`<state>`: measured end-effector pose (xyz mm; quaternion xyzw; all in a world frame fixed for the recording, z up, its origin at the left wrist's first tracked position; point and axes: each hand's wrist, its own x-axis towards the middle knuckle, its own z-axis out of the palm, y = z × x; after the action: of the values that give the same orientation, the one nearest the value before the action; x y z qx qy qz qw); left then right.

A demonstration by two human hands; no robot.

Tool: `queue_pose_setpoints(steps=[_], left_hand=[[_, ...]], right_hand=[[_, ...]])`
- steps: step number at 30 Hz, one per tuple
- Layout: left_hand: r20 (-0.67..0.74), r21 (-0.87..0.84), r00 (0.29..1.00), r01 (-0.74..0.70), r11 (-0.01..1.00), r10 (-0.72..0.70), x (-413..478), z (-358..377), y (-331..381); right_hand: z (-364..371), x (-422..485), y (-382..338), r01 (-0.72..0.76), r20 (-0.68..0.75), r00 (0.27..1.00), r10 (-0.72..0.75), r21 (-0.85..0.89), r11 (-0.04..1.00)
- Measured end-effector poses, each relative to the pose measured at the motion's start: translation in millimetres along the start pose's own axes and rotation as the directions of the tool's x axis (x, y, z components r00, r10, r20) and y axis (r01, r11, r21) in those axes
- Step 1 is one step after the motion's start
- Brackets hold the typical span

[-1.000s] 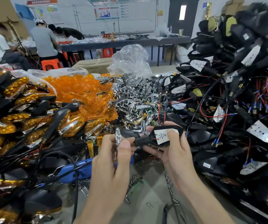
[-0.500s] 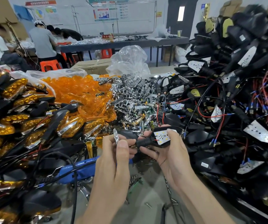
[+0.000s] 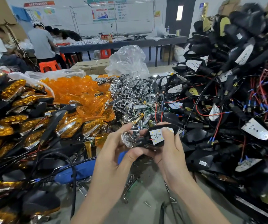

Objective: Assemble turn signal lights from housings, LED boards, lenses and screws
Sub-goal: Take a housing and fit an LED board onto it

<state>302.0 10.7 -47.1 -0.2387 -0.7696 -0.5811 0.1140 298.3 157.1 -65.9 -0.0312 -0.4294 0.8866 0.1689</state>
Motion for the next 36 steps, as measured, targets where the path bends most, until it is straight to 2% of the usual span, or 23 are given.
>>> queue_pose_setpoints(steps=[3,8,16,22,29,36], left_hand=[[0.011,0.091,1.000,-0.018,0.996,0.017,0,0,-2],[0.043,0.229,0.996,-0.090,0.969,0.082,1,-1,-2],[0.089,0.332,0.979,-0.205,0.921,0.185,2,-6,-3],[0.100,0.376,0.961,-0.277,0.884,0.258,3,-5,-9],[0.080,0.382,0.941,-0.334,0.862,0.329,7,1,-14],[0.096,0.358,0.945,-0.325,0.875,0.312,8,6,-18]], right_hand=[[2,-8,1,0.113,0.035,0.994,-0.108,-0.164,0.980],[3,-17,2,0.349,0.170,0.936,-0.308,-0.345,0.871],[4,-18,4,0.409,0.219,0.912,-0.347,-0.556,0.724],[0,-18,6,0.458,0.282,0.888,-0.363,-0.614,0.643],[3,-19,4,0.419,0.280,0.908,-0.312,-0.618,0.665],[4,-19,4,0.326,0.210,0.945,-0.250,-0.562,0.760]])
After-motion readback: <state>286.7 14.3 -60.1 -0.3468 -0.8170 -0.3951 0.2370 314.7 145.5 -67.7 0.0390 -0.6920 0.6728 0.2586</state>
